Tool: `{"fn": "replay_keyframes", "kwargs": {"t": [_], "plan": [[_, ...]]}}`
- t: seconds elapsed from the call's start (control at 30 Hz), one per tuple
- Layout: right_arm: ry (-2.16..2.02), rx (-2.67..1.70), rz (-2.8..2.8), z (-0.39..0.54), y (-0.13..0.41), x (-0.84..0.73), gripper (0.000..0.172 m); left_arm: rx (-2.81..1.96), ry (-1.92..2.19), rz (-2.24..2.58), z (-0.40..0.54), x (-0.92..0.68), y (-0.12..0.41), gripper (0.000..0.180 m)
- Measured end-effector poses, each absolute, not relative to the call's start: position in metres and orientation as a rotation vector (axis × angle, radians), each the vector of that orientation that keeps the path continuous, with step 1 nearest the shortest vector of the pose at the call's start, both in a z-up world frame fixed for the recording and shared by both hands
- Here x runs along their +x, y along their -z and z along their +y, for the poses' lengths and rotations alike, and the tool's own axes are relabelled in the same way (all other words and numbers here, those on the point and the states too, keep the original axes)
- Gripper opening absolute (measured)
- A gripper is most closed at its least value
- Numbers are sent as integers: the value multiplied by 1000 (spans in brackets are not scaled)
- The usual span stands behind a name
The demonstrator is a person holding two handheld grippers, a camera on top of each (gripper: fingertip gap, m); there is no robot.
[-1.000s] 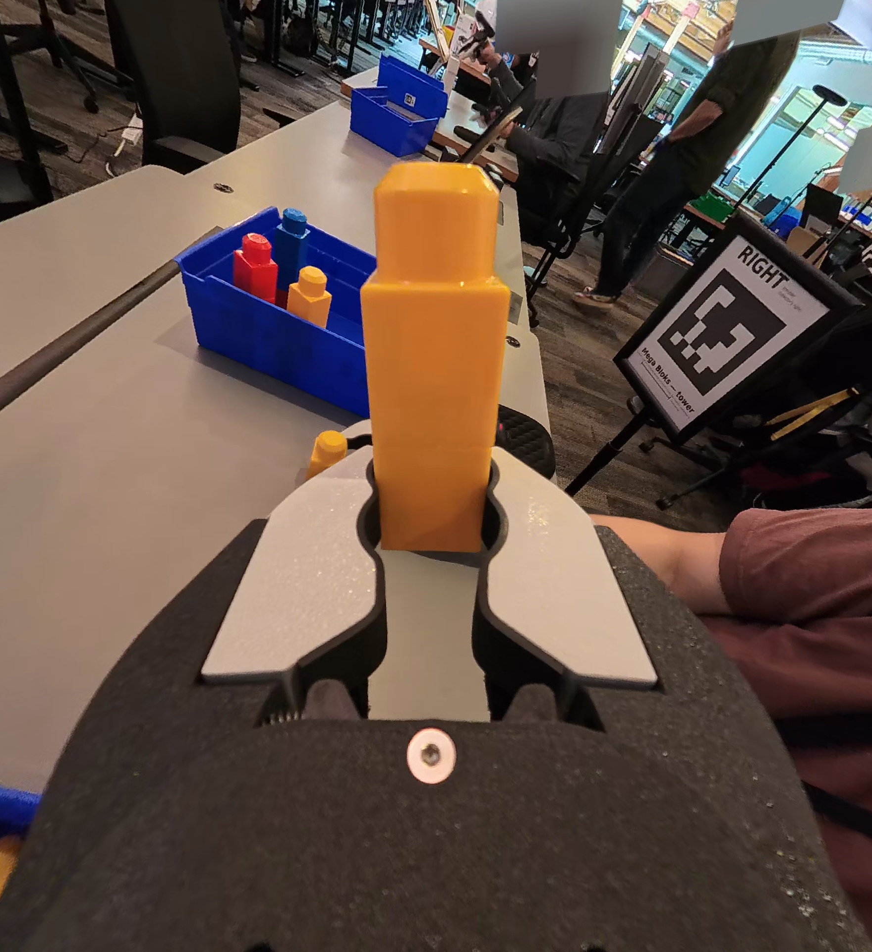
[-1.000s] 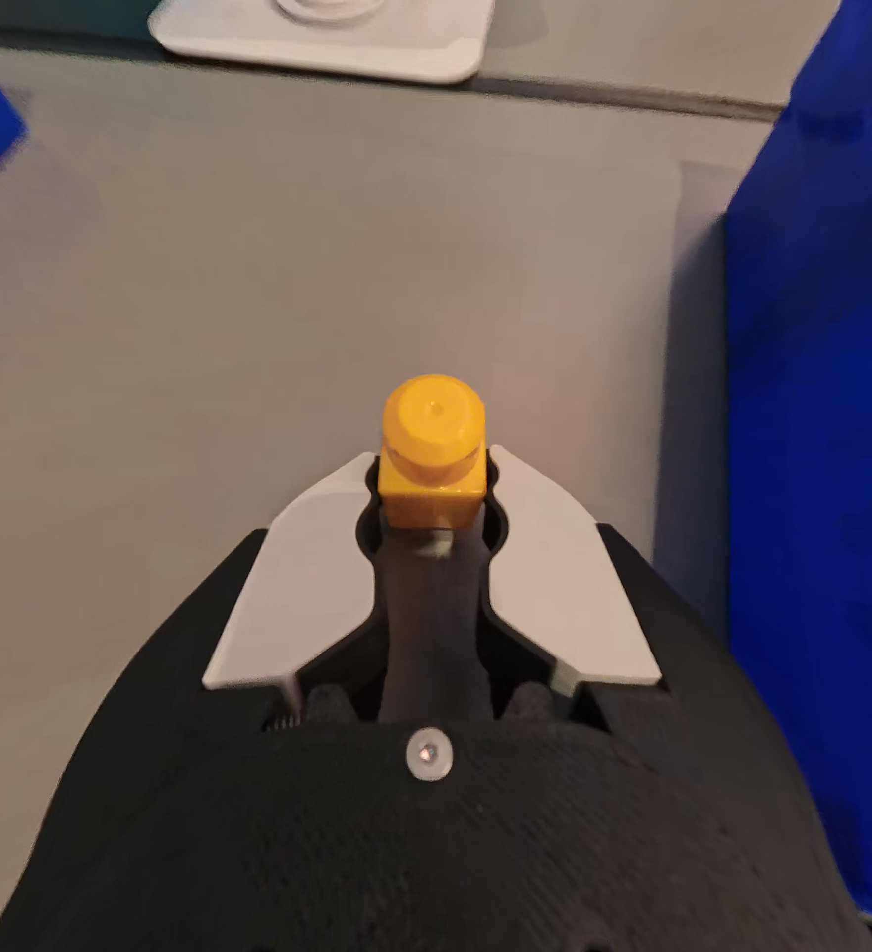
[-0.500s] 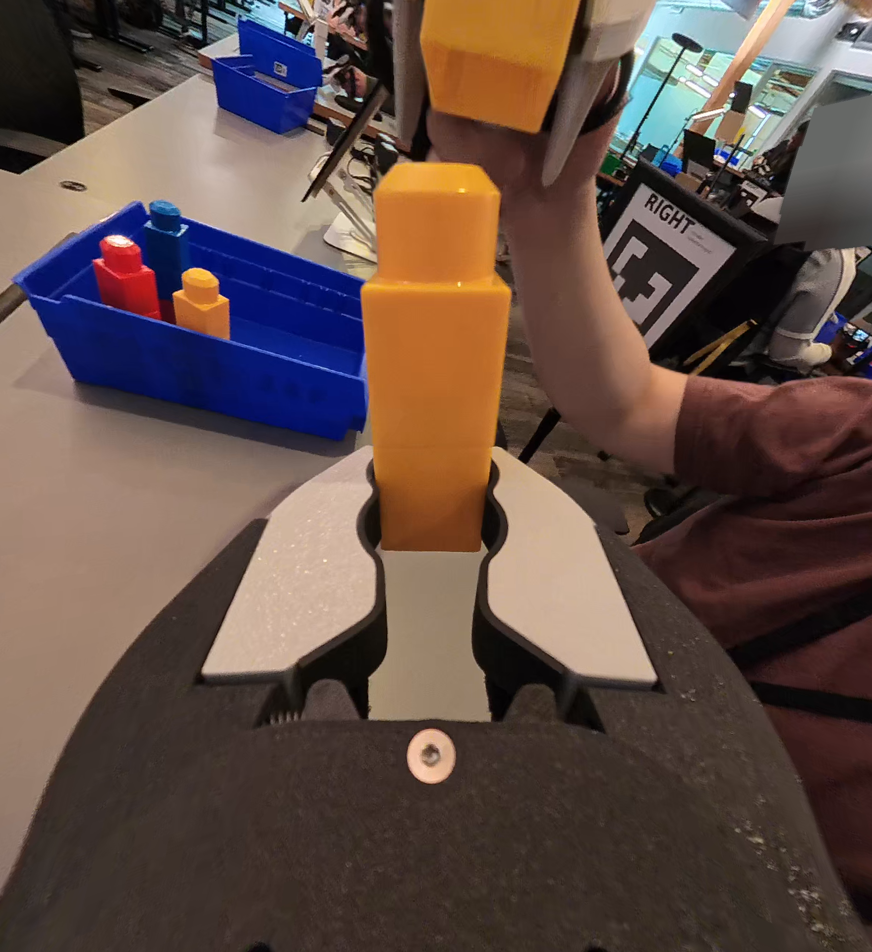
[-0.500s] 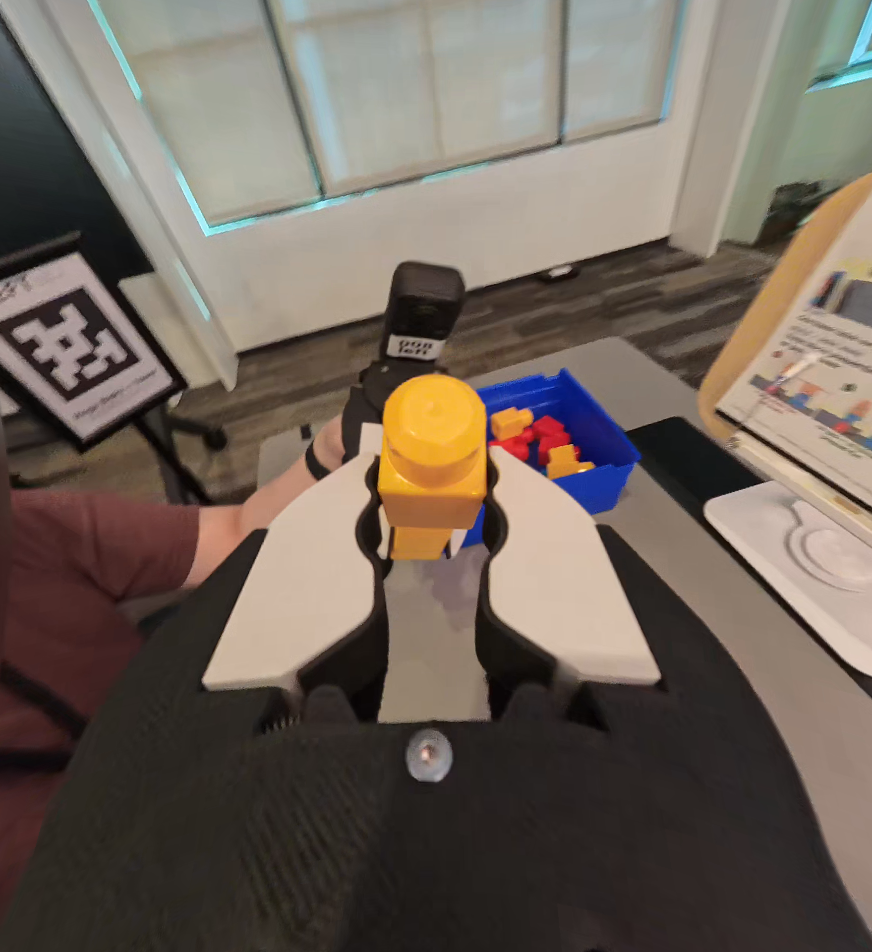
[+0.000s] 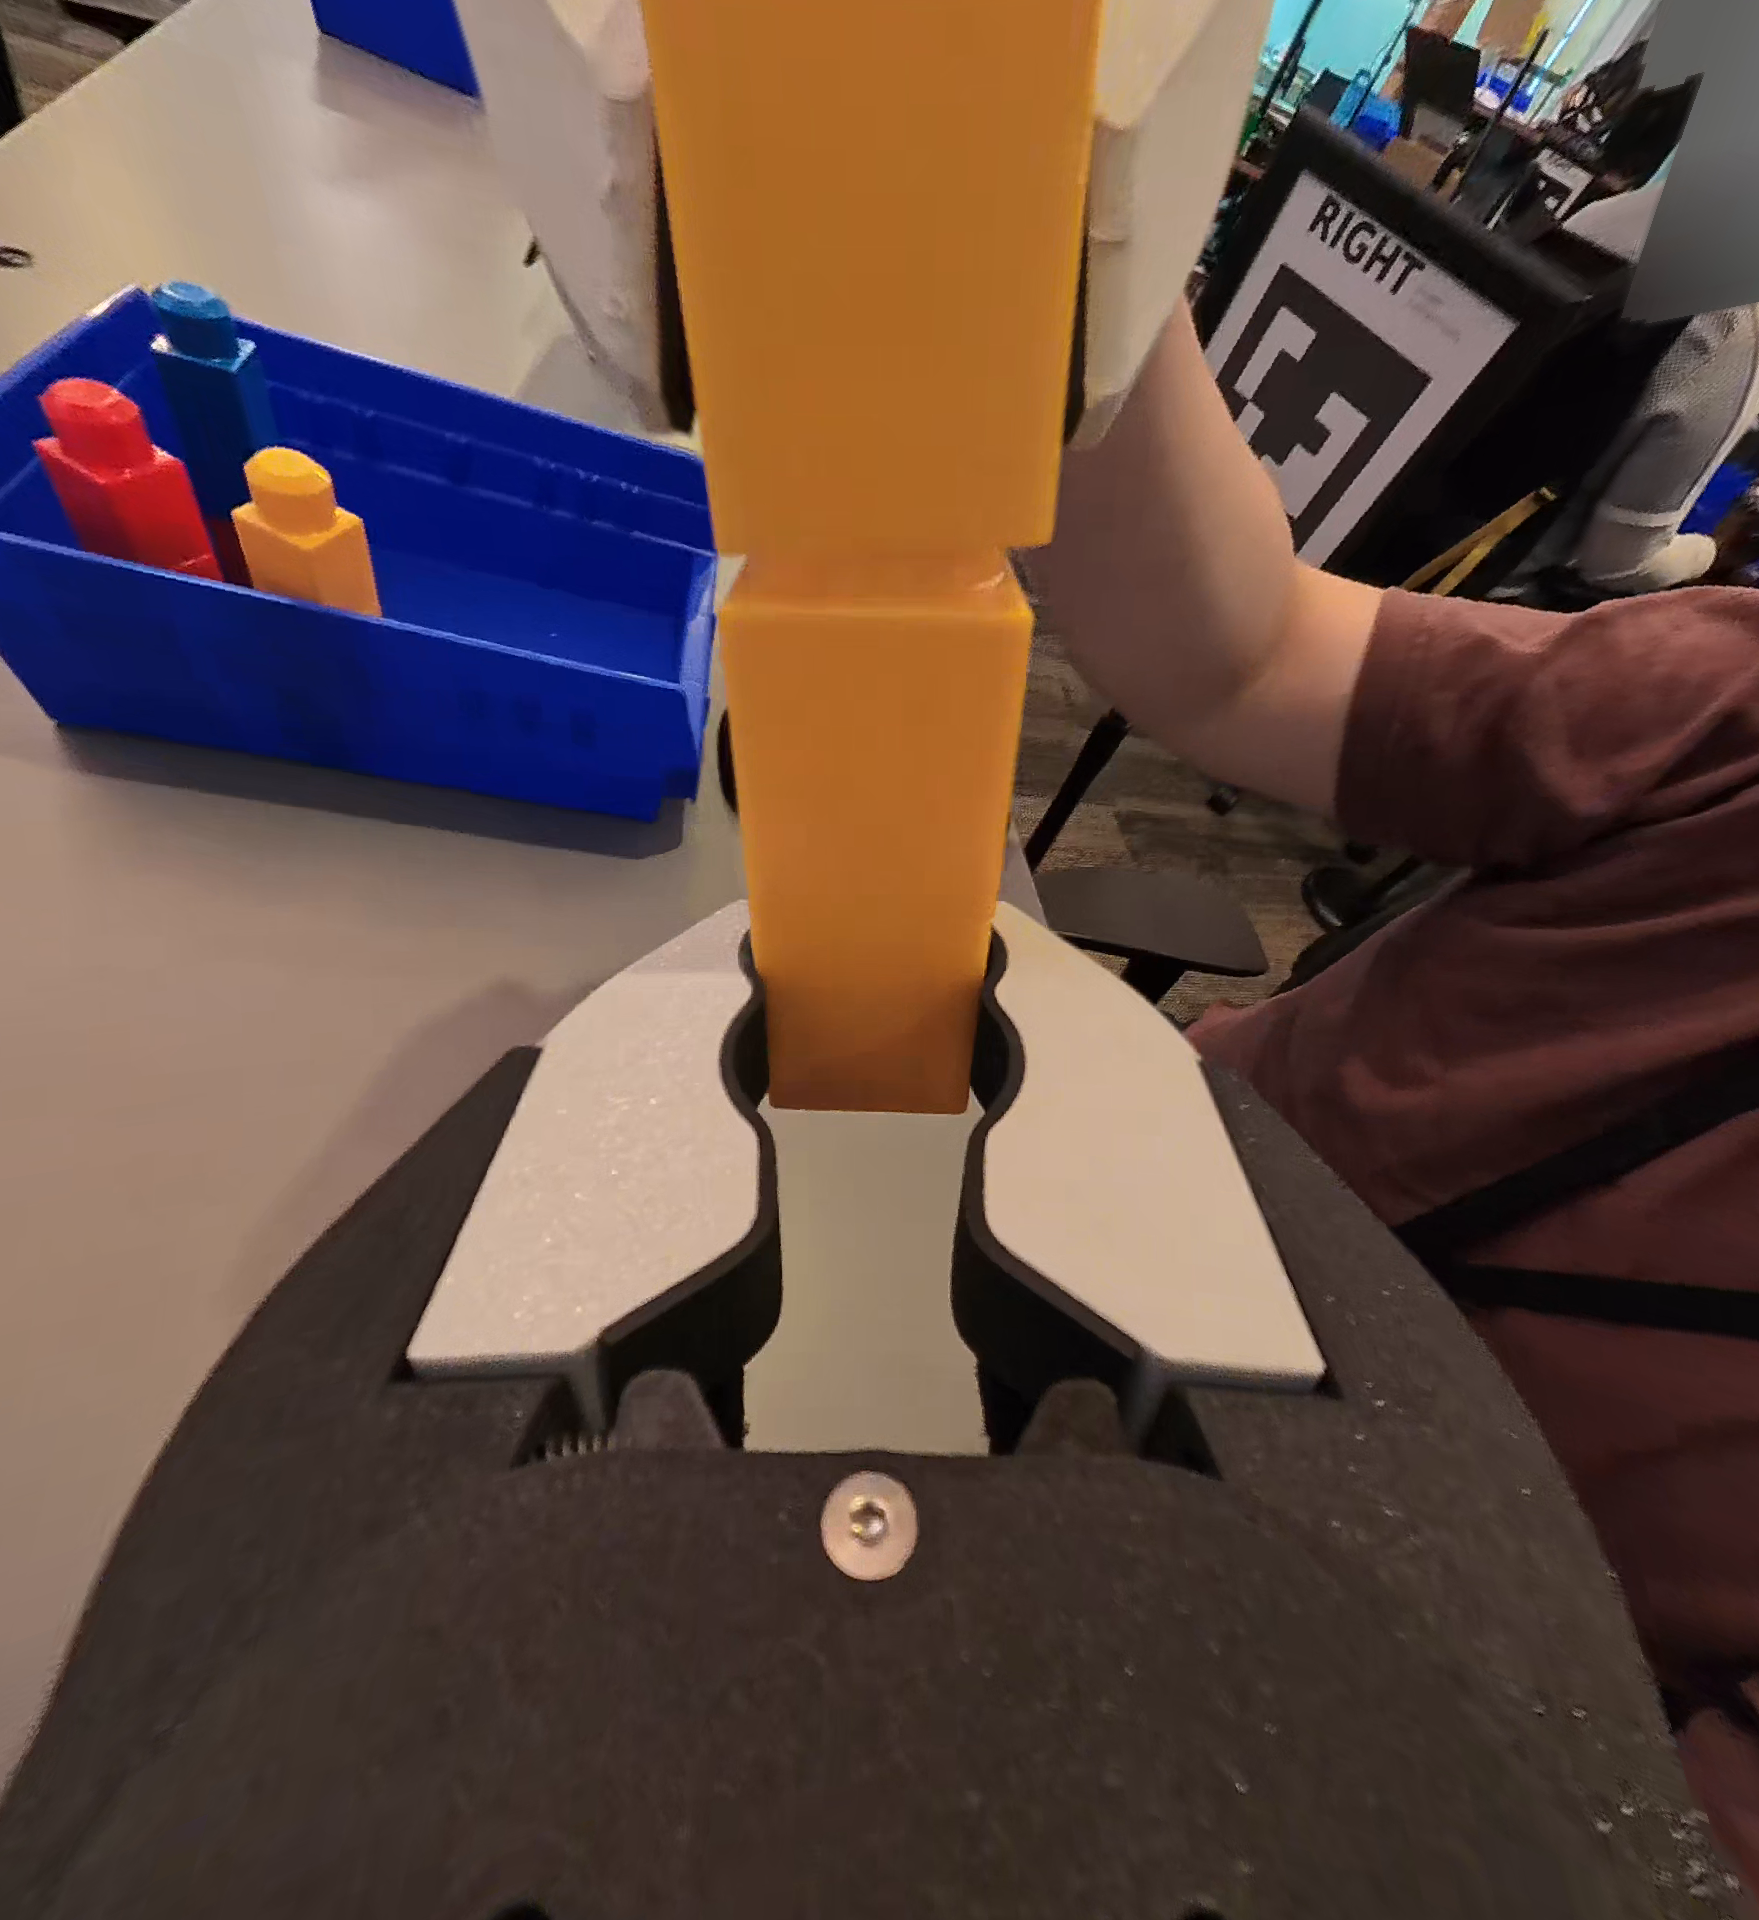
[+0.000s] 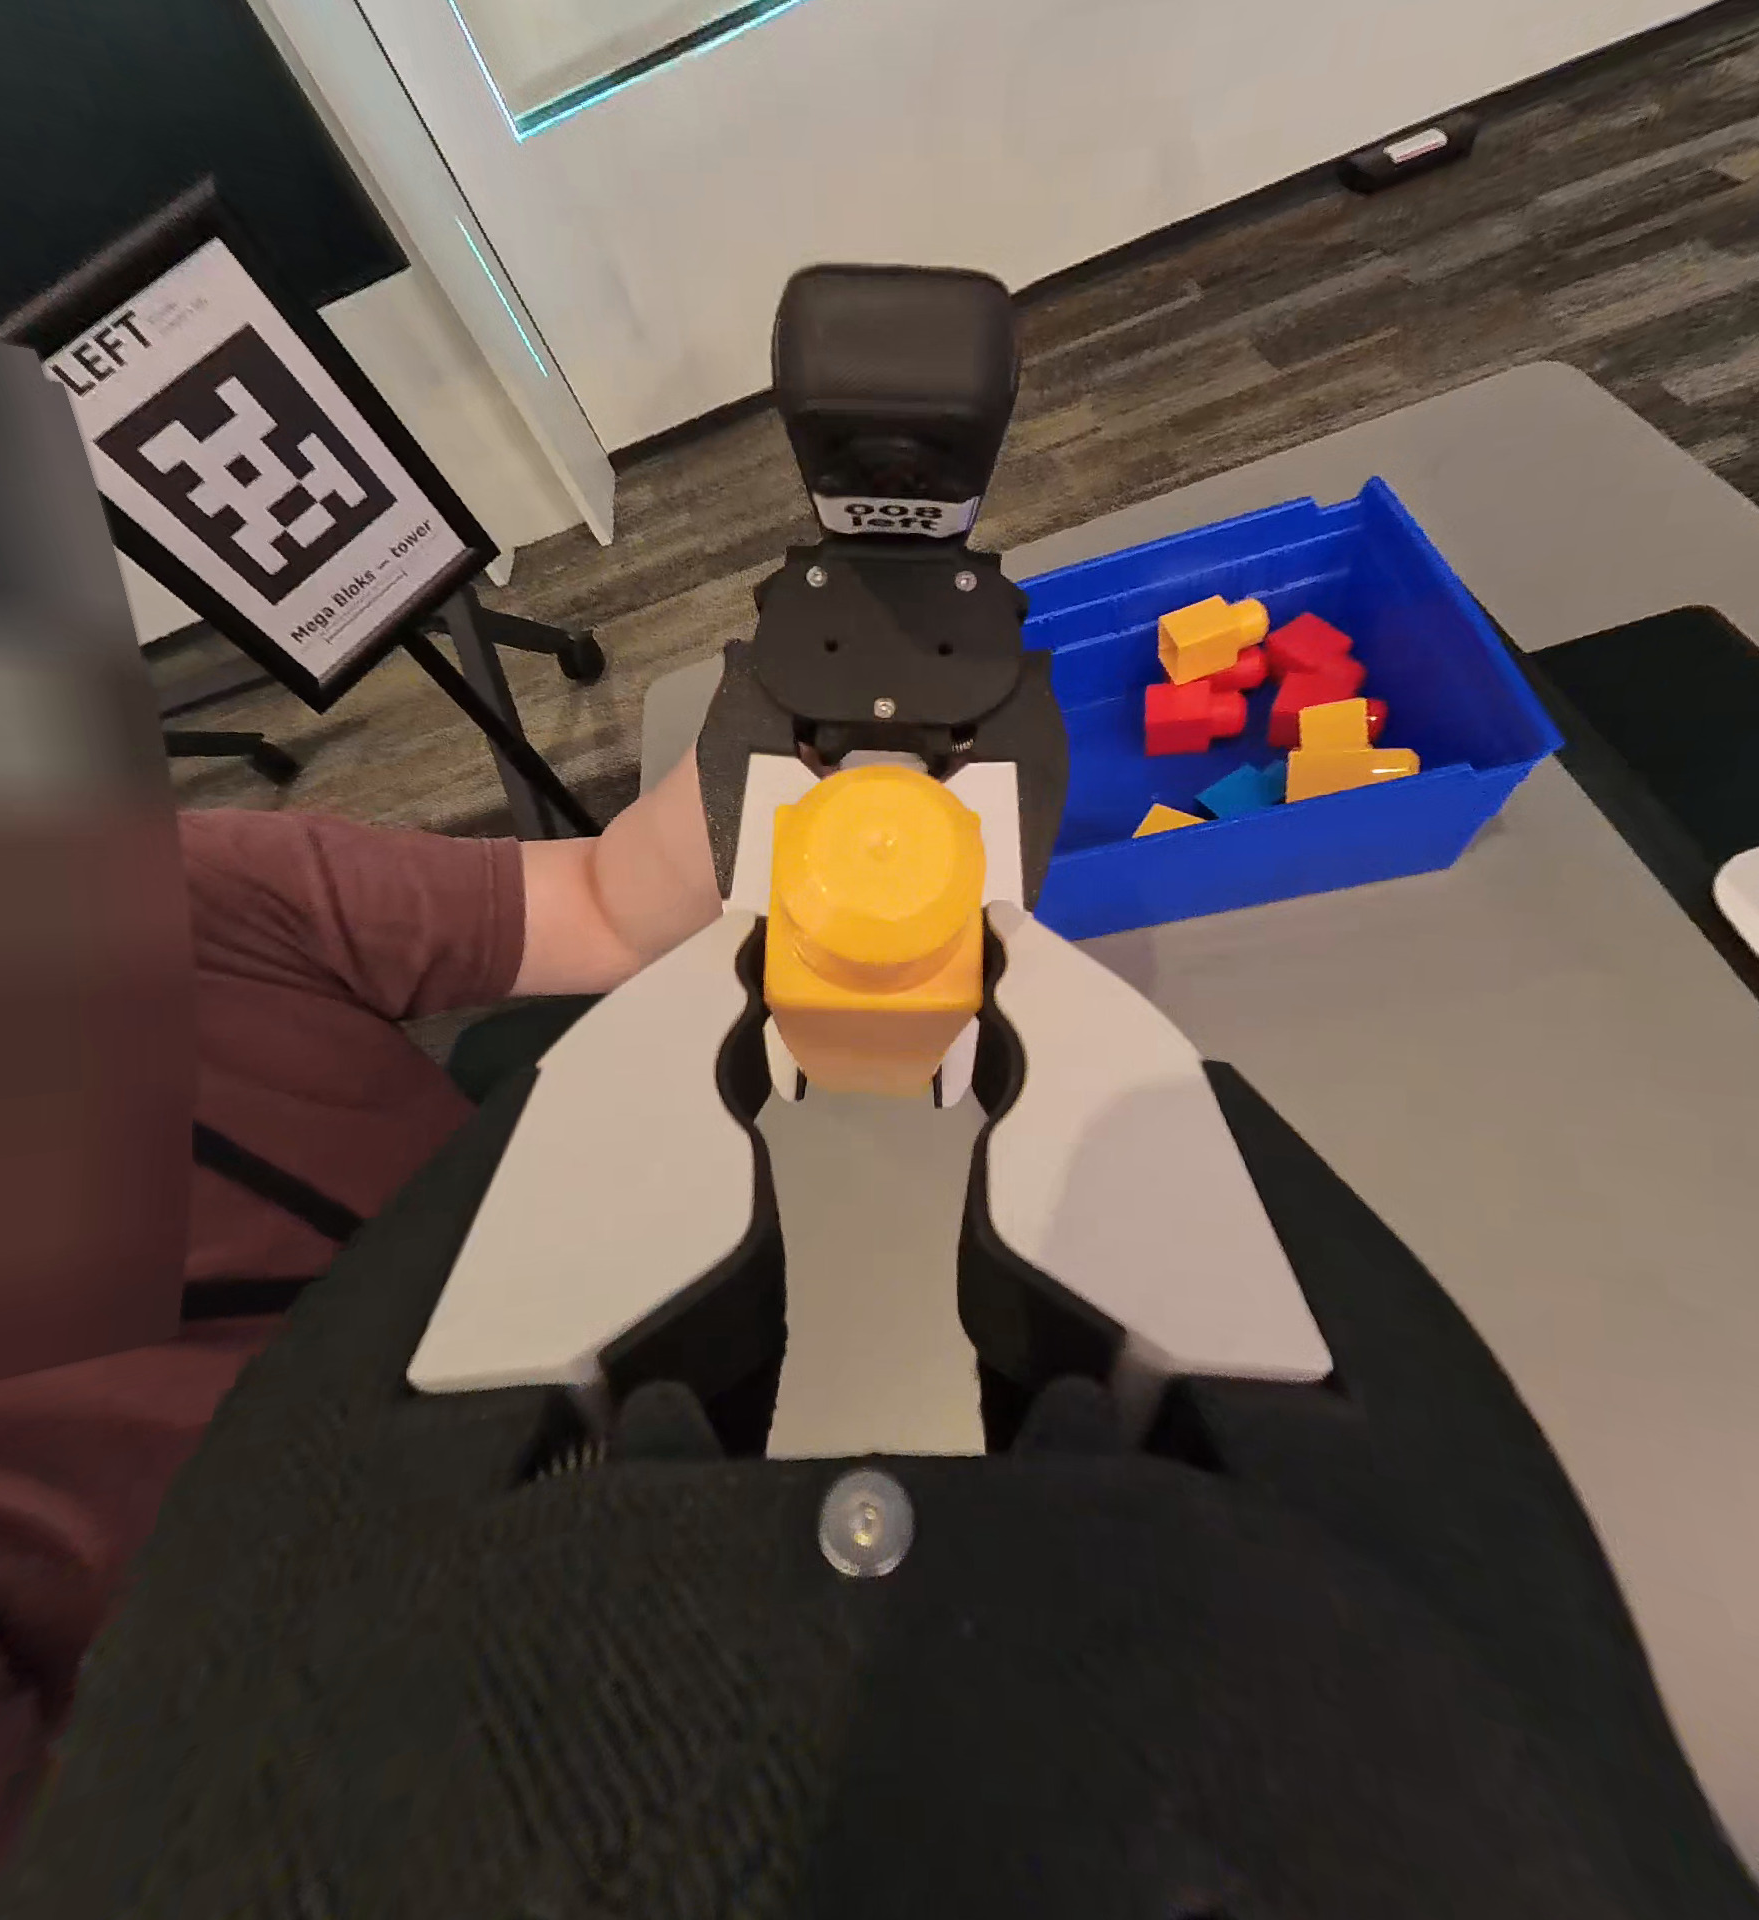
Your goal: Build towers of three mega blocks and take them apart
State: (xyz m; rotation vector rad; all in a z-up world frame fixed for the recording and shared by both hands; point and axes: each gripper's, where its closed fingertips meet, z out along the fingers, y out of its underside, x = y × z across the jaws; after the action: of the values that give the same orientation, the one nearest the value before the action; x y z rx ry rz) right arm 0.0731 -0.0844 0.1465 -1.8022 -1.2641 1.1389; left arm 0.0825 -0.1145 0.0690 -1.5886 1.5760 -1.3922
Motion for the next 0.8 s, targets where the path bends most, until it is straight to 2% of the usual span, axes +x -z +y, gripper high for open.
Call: {"fn": "replay_keyframes", "kwargs": {"t": [0.1, 0.23, 0.33, 0.43, 0.8], "plan": [[-1102, -1841, -1284, -84, -139, 75, 37, -1623, 1368, 1584, -113, 80, -65, 36], [-1149, -1649, -1067, -70, -164, 68, 38, -1573, 1512, 1444, -109, 83, -86, 35], [-1171, -1555, -955, -66, -172, 66, 45, -1584, 1472, 1416, -103, 81, -86, 36], [-1248, -1494, -864, -63, -176, 65, 38, -1569, 1512, 1405, -106, 82, -89, 36], [-1219, -1671, -1030, -70, -149, 68, 38, -1660, 1418, 1513, -108, 79, -71, 35]]}}
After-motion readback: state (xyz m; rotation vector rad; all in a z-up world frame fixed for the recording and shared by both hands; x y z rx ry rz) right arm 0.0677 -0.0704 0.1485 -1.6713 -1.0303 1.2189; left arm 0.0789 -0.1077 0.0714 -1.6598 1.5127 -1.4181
